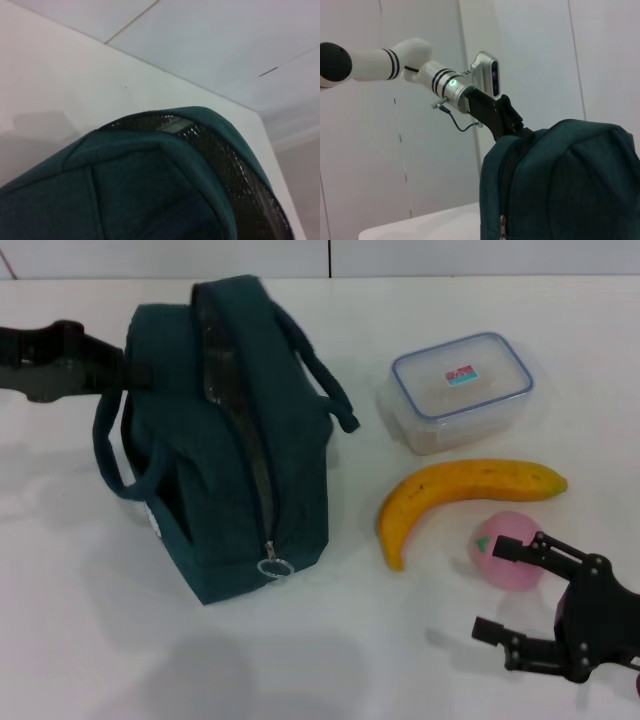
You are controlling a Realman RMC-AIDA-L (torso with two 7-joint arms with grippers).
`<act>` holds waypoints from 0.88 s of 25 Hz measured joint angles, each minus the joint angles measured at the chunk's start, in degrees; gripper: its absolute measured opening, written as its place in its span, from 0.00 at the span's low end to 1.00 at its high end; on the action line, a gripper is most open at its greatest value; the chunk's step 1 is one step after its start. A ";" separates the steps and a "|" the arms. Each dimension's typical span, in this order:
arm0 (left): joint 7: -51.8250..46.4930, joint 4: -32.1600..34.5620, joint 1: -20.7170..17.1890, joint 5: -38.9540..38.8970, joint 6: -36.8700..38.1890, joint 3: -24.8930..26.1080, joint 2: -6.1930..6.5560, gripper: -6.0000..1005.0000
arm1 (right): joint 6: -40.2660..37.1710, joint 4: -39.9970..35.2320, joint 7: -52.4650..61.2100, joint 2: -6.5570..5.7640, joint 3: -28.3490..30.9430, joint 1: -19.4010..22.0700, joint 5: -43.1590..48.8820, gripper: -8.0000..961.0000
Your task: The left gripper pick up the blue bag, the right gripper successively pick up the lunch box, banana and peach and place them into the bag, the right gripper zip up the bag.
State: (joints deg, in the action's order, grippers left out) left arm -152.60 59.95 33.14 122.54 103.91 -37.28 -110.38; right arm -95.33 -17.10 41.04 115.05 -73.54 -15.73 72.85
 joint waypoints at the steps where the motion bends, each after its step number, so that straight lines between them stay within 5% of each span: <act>1: 0.12 0.00 0.00 -0.57 0.04 0.00 0.04 0.06 | -0.15 0.08 0.00 0.01 0.02 0.06 -0.49 0.91; 8: 0.64 -0.12 -0.60 -5.23 0.39 -0.33 0.33 0.05 | -1.81 3.23 5.90 0.09 0.07 0.40 -11.04 0.91; 14: 1.35 -0.20 -0.19 -5.36 0.58 -0.35 -0.08 0.05 | 0.43 5.21 26.48 0.08 0.06 -0.69 -23.73 0.91; 22: 2.57 -0.45 -0.04 -5.85 0.60 -0.34 -0.32 0.05 | 16.93 6.66 49.62 0.12 0.47 -5.94 -32.81 0.91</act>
State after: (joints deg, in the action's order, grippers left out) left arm -150.03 59.51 33.09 116.70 104.51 -37.62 -110.70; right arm -78.40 -10.44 90.66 115.17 -73.07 -21.67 40.04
